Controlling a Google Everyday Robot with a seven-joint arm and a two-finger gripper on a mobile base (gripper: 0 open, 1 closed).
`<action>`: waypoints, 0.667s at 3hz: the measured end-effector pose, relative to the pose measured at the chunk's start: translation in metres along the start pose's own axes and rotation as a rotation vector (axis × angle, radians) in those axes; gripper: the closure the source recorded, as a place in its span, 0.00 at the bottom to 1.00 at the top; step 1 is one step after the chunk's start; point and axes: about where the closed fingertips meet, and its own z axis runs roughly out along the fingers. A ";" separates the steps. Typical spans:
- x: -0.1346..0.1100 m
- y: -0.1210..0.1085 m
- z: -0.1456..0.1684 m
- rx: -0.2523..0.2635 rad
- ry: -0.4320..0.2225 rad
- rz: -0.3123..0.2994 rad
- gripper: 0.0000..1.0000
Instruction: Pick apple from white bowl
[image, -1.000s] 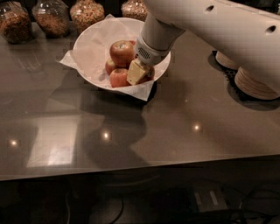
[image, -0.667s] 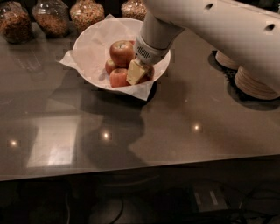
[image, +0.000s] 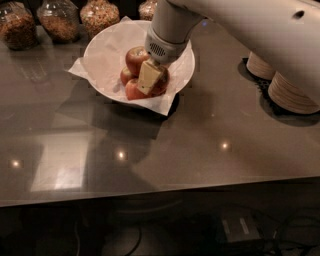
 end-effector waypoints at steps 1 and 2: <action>-0.008 -0.003 -0.019 0.001 0.010 -0.056 1.00; -0.014 -0.011 -0.042 0.005 -0.015 -0.094 1.00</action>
Offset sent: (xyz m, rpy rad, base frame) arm 0.0022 -0.0137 0.0777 -0.0136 -0.0668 0.1278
